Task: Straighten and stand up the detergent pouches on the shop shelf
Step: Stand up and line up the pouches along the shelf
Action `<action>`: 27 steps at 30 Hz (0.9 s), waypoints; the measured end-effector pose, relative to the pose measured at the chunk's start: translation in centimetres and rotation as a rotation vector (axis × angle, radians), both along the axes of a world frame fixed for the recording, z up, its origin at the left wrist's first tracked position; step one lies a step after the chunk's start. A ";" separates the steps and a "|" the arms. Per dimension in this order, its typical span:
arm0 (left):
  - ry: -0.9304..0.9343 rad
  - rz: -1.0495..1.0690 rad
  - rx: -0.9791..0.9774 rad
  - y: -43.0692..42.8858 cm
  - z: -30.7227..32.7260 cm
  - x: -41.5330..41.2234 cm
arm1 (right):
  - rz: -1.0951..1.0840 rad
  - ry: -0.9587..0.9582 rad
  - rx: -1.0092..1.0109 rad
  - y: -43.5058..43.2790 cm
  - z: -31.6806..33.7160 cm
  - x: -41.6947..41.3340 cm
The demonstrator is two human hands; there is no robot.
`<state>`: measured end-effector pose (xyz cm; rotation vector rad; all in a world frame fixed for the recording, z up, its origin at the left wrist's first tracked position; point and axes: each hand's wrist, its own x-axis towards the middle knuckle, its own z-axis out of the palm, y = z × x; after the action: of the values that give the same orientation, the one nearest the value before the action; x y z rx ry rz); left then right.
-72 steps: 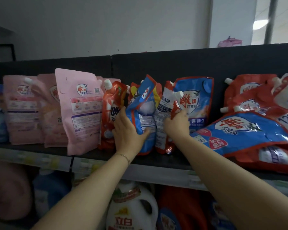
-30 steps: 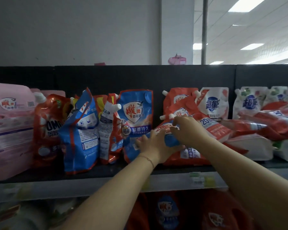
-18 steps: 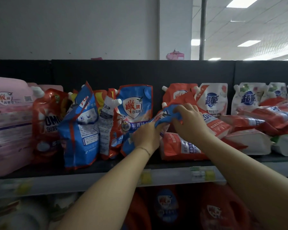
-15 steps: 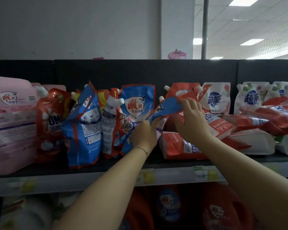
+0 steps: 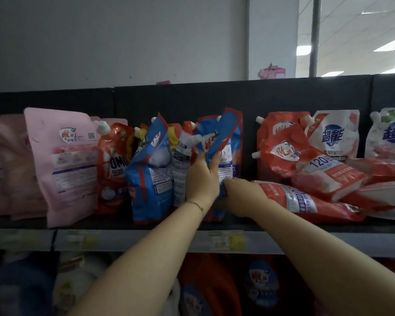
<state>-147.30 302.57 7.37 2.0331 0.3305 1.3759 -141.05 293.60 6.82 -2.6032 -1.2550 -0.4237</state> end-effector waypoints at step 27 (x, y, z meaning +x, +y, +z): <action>0.214 0.113 0.516 -3.3 -2.1 0.7 | -0.079 -0.145 0.198 -5.6 1.6 1.7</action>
<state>-146.60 299.29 5.31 2.6317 0.1958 1.4185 -139.38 288.04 8.44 -2.4970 -1.0923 -0.7249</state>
